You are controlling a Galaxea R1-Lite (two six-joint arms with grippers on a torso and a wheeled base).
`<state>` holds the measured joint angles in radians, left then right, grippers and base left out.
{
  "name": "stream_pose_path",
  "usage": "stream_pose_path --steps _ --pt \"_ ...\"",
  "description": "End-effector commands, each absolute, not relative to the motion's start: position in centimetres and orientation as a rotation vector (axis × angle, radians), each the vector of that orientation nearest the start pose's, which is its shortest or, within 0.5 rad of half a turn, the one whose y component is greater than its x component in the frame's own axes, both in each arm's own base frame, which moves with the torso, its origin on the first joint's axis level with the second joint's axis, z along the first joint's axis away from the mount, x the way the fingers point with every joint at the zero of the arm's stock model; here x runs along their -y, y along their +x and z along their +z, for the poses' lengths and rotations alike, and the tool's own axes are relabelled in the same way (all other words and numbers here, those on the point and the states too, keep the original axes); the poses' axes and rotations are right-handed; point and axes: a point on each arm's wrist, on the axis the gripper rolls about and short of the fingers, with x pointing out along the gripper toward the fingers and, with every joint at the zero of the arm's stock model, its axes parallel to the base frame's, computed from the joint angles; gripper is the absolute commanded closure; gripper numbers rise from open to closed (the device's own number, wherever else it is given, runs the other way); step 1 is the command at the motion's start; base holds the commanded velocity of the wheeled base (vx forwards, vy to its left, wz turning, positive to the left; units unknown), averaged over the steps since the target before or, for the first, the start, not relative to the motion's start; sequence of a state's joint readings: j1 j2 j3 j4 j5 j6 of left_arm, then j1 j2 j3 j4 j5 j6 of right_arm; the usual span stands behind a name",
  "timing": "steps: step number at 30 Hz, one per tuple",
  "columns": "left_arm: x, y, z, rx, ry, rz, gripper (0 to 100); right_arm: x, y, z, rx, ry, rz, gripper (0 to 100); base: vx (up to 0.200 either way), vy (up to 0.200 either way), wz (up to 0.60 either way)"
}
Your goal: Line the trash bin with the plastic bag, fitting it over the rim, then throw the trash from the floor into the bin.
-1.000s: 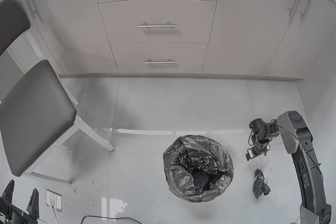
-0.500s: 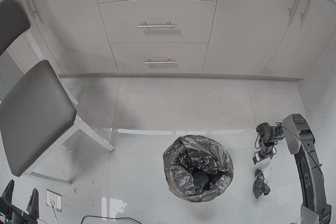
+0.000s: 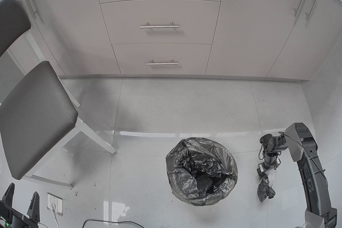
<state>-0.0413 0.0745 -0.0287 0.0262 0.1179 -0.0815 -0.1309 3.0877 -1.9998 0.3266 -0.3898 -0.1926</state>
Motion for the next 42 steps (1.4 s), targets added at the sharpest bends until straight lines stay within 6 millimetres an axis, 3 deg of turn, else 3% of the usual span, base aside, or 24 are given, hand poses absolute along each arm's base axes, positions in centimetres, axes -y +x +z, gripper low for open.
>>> stream_pose_path --steps 1,25,26,42 --pt "-0.34 -1.88 8.25 -0.07 -0.077 0.08 0 6.84 45.57 -20.88 -1.469 -0.341 -0.291 0 0.0 0.0 0.0" --pt "-0.34 -1.9 8.25 -0.069 -0.08 0.08 0 6.44 45.53 -20.87 -1.476 -0.356 -0.297 0 0.0 0.0 0.0" --pt "-0.34 -1.88 8.25 -0.07 -0.08 0.08 0 6.37 45.54 -20.87 -1.476 -0.355 -0.297 100 0.0 0.0 0.0" --pt "-0.34 -1.9 8.27 -0.067 -0.082 0.08 0 6.28 45.39 -20.9 -1.49 -0.348 -0.301 100 0.0 0.0 0.0"
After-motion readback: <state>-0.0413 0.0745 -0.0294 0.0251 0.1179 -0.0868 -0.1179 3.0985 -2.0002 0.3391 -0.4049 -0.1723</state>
